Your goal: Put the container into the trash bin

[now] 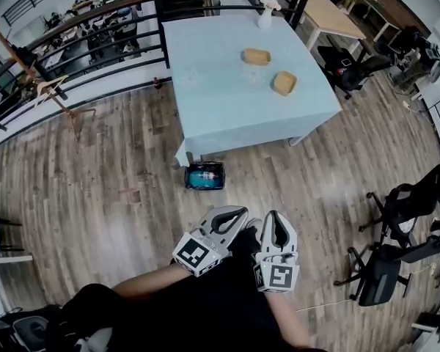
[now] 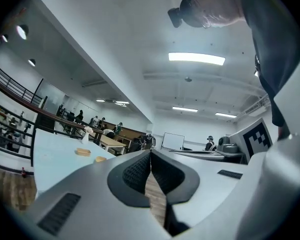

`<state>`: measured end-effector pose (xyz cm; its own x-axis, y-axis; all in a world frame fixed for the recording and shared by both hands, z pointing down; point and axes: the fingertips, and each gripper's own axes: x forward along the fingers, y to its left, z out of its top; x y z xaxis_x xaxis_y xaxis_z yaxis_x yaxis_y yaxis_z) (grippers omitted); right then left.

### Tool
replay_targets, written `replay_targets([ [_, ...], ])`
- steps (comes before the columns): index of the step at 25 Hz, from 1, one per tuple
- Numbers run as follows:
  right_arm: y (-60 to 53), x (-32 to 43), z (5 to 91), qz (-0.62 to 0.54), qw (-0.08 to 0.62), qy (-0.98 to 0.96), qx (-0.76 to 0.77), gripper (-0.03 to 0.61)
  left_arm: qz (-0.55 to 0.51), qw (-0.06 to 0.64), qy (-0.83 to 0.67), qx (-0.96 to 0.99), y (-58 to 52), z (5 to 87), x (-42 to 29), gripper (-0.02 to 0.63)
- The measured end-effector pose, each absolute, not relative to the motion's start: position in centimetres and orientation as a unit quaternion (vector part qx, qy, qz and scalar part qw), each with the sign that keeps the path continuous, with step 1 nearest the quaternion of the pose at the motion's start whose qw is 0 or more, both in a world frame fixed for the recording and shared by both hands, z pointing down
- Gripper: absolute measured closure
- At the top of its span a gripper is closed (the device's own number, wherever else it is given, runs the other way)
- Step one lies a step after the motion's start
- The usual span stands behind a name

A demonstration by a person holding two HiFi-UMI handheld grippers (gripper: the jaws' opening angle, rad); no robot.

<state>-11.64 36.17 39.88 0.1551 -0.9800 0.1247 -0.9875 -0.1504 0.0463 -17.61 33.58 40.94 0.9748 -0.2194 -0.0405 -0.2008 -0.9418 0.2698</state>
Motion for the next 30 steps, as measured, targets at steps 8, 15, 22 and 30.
replay_targets([
  [8,35.5,-6.3,41.9,0.056,0.042,-0.648,0.758,0.545,-0.011,0.122,-0.129,0.984,32.1,42.7,-12.6,0.600],
  [15,31.1,0.4,43.9,0.094,0.052,-0.674,0.731,0.545,0.008,0.115,-0.154,0.981,28.8,43.1,-4.6,0.600],
  [22,26.7,10.5,43.1,0.095,0.042,-0.675,0.730,0.545,0.020,0.085,-0.153,0.984,24.6,43.0,5.4,0.600],
  [30,22.0,17.9,43.7,0.106,0.049,-0.665,0.738,0.545,0.030,0.056,-0.186,0.980,19.6,42.3,11.3,0.600],
])
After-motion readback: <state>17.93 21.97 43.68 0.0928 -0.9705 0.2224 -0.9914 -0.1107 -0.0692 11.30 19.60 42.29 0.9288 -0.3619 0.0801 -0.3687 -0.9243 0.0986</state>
